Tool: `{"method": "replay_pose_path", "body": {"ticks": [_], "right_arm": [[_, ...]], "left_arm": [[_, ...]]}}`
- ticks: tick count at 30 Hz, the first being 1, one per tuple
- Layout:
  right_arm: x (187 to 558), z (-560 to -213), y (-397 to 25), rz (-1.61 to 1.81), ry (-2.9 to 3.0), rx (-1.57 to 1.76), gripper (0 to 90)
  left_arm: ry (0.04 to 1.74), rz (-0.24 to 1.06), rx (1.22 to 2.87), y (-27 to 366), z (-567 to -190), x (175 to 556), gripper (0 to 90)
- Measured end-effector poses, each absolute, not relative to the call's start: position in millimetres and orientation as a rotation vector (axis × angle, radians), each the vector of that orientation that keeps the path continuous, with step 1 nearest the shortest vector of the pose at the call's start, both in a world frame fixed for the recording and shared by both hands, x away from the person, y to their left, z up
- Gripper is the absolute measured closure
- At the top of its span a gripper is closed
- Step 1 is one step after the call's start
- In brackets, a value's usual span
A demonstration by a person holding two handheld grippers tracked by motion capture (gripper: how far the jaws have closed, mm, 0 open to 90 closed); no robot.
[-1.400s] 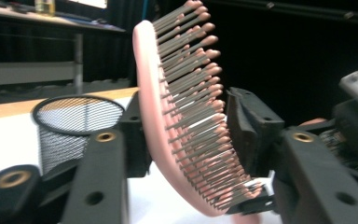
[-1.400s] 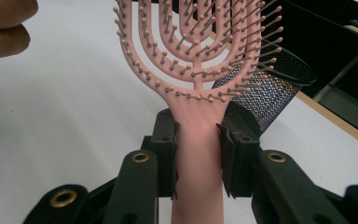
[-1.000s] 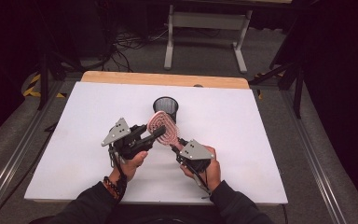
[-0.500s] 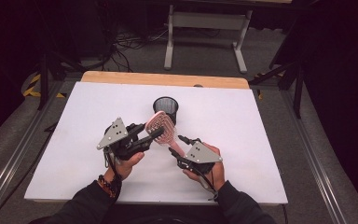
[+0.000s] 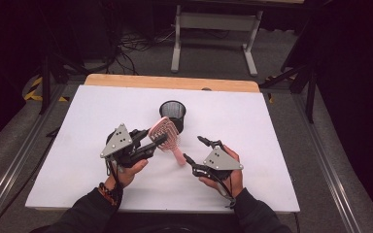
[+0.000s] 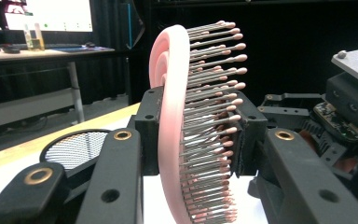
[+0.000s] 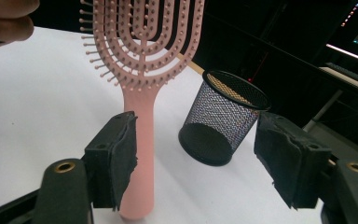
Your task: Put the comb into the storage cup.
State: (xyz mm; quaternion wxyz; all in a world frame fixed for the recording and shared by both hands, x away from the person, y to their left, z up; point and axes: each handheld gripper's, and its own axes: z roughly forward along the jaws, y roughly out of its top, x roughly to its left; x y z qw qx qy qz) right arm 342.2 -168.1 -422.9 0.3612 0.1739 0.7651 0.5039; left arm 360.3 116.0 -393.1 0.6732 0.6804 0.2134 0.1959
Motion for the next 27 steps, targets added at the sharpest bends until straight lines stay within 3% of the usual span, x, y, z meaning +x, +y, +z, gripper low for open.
{"method": "replay_pose_path", "body": {"ticks": [12,27], "right_arm": [[337.8,-429.7,-180.9,1.291,1.961,0.425,28.5],[334.2,-437.9,-191.7,1.257,1.983,0.452,18.8]], "left_arm": [[0.468,0.490,1.522,124.7,-384.6,360.1,63.1],[0.465,0.511,1.520,138.8,-380.1,359.1,63.1]]}}
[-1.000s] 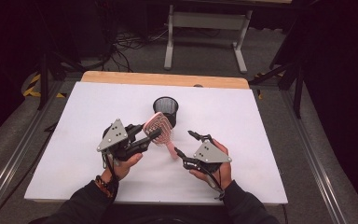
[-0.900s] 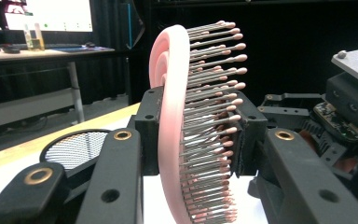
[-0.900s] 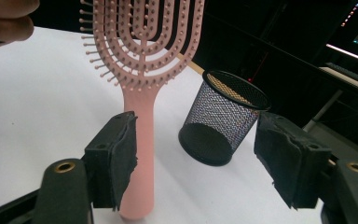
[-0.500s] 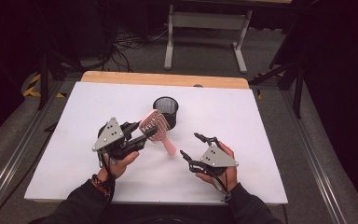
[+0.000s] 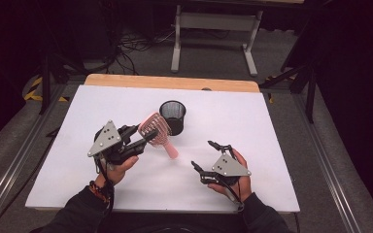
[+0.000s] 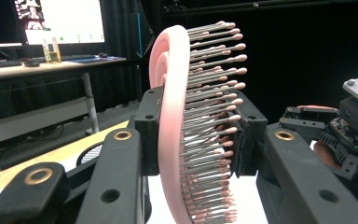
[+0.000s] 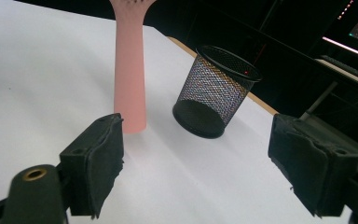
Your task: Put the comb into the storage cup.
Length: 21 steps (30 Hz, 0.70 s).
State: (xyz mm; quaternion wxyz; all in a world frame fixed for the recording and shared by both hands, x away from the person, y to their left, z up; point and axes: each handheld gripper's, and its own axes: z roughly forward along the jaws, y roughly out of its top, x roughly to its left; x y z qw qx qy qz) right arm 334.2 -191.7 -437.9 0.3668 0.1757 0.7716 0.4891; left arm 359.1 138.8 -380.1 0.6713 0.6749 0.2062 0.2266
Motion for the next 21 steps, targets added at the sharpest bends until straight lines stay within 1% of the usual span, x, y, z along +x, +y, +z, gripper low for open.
{"method": "replay_pose_path", "body": {"ticks": [6,12,21], "right_arm": [[333.8,-442.7,-198.3,1.237,1.994,0.463,15.9],[334.4,-448.2,-206.2,1.246,1.987,0.503,15.4],[337.4,-452.0,-220.7,1.248,1.969,0.593,10.5]], "left_arm": [[0.466,0.510,1.521,143.0,-378.5,359.2,63.1],[0.469,0.523,1.516,147.9,-376.4,359.3,63.1],[0.467,0.540,1.527,156.8,-369.4,360.8,63.1]]}}
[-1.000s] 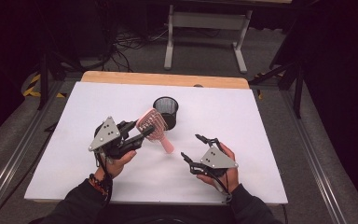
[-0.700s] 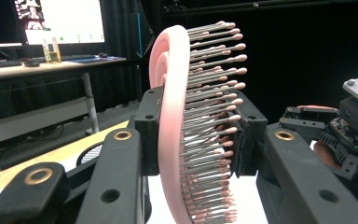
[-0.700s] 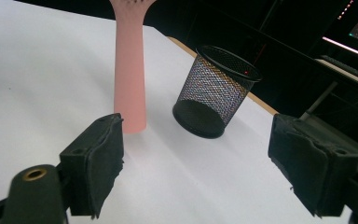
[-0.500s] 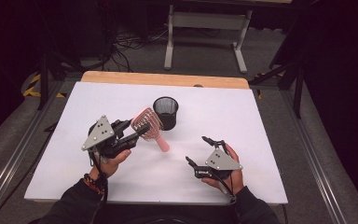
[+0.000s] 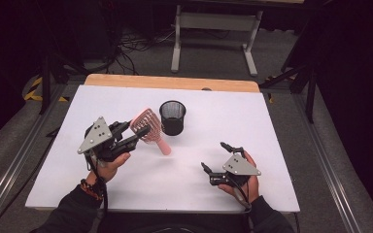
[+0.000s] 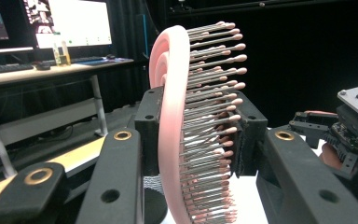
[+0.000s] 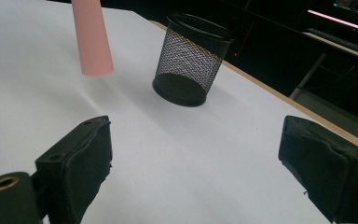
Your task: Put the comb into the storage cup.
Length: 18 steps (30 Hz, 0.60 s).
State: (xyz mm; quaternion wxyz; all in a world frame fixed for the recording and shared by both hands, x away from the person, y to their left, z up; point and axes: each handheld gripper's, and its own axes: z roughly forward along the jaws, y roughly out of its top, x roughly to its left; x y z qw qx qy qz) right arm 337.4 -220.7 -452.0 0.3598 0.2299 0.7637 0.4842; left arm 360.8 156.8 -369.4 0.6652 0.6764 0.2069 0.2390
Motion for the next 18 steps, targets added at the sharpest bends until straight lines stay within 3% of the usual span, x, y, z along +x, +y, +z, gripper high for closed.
{"method": "replay_pose_path", "body": {"ticks": [18], "right_arm": [[334.9,-452.7,-239.6,1.244,1.937,0.653,6.6]], "left_arm": [[0.478,0.628,1.477,181.5,-345.7,367.0,63.1]]}}
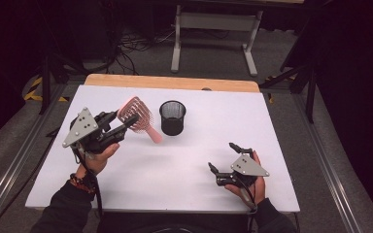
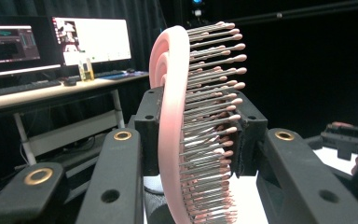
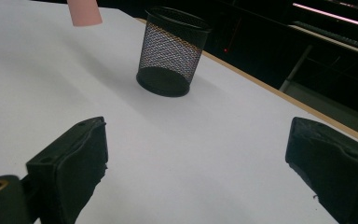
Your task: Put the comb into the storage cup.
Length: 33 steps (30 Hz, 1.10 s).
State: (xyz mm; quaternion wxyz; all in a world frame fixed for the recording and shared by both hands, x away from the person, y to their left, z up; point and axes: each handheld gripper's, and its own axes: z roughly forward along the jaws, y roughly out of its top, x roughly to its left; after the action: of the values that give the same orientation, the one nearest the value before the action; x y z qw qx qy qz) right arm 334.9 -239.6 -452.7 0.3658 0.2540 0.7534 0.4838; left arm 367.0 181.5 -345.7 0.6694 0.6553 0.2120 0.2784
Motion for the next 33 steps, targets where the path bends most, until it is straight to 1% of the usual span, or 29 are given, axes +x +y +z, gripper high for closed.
{"method": "replay_pose_path", "body": {"ticks": [9,33], "right_arm": [[332.0,-449.6,-249.7,1.268,1.914,0.665,6.5],[332.3,-449.9,-247.9,1.225,1.930,0.678,8.0]], "left_arm": [[0.483,0.665,1.452,186.0,-326.0,375.5,63.1],[0.470,0.685,1.504,152.3,-293.7,411.3,63.1]]}}
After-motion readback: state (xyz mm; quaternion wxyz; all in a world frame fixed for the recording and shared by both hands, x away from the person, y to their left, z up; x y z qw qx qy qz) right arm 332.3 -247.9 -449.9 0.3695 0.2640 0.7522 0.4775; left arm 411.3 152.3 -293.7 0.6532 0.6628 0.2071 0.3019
